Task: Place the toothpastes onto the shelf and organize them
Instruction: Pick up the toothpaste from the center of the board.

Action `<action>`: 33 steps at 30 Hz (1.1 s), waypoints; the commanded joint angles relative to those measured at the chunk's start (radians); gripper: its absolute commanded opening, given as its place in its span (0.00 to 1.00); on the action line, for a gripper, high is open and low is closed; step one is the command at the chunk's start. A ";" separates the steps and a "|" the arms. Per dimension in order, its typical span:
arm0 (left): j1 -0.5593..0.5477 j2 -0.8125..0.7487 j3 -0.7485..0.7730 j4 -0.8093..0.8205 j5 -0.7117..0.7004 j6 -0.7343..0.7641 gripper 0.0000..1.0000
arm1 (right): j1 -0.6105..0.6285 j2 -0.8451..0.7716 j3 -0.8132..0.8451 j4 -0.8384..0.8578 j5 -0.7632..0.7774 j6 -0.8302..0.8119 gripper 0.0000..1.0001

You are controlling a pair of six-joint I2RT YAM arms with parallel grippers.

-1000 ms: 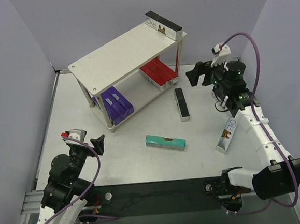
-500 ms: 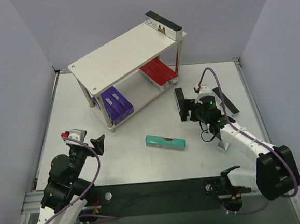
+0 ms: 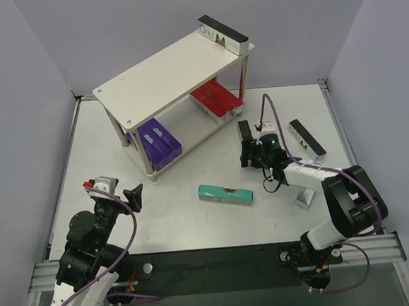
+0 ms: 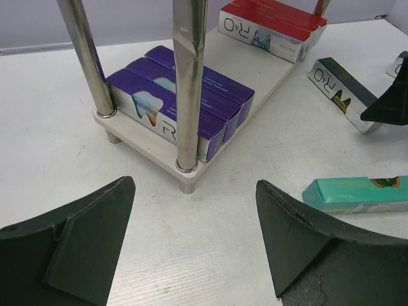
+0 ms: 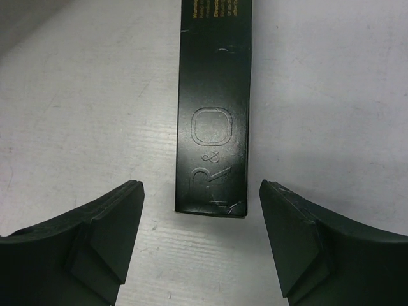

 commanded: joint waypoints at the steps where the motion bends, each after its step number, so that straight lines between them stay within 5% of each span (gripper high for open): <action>1: 0.008 -0.003 0.008 0.039 -0.002 0.007 0.88 | 0.009 0.062 0.046 0.066 0.045 0.009 0.72; 18: 0.009 0.014 0.008 0.041 0.016 0.010 0.88 | 0.038 -0.004 0.020 0.030 0.108 -0.047 0.36; 27: 0.011 0.025 0.006 0.046 0.033 0.012 0.88 | 0.032 -0.330 -0.023 -0.122 0.152 -0.102 0.30; 33: 0.014 0.032 0.003 0.049 0.047 0.012 0.88 | 0.016 -0.559 0.102 -0.312 0.168 -0.181 0.30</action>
